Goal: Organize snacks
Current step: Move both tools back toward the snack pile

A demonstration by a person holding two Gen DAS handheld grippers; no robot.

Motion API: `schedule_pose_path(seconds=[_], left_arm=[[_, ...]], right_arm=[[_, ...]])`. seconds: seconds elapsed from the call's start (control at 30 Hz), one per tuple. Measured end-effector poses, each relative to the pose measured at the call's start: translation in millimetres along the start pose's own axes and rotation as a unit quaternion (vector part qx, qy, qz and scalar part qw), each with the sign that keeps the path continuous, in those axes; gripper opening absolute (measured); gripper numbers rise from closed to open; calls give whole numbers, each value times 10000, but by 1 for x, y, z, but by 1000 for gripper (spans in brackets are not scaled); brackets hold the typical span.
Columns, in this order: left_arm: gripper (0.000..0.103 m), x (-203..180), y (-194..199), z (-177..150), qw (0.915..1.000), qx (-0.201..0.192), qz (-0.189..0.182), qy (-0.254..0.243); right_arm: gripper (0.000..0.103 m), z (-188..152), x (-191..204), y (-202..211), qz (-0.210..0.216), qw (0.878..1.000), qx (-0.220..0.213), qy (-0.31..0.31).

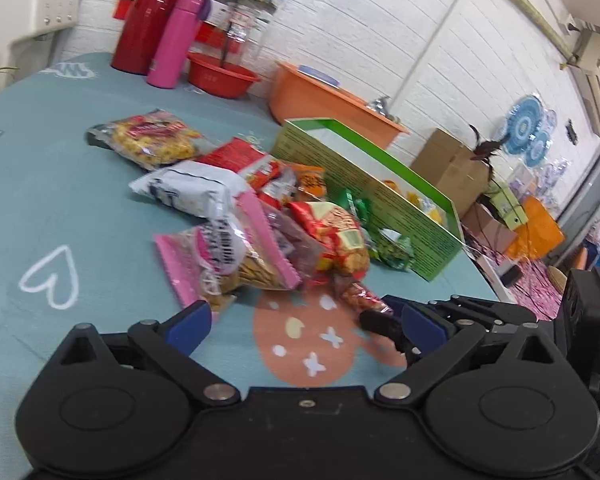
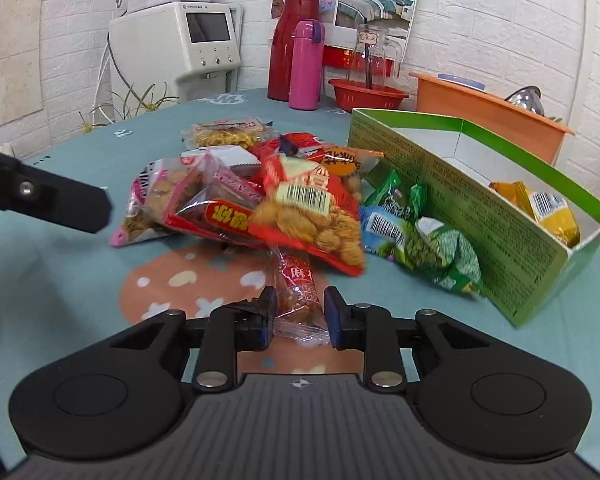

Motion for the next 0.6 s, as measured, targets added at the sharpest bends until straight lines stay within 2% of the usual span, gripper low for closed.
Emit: schedule_pose_path(seconds=[0.13,0.27,0.33,0.4,0.47,0.6], left_arm=[[103,-16,-10,-4,9990,220,-384,-94],[103,-28,-21,-9,9975,385,-584,-48],[103,-32,-29,-9,9967,480,-654,41],[100,-36,-36,-9,9957,576,-709,117],[89,-41,-39,-9,9951,624,-758,124],[87,-44,-41,-9,9960,611,-650,98]], right_arm=[[47,-6,1,16,266,9995,-88,-117],[58,4,-16,36,-198,9988,-428,-130],[69,13,-31,38,-453,9972,-571,-192],[99,20,-43,33,-600,9959,-666,-98],[100,24,-50,22,-705,9952,-678,69],[98,26,-66,-8,-792,9958,-387,261]])
Point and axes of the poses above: each gripper's, at about its wrist camera, not at the fingertips, and y roughly against the way its jaws point, x to its left, z to its top, the point moved 1 cm from there along -y, roughly the way its jaws point, and after that the axes turned 11 degrees about z, right-handed, at the moved point
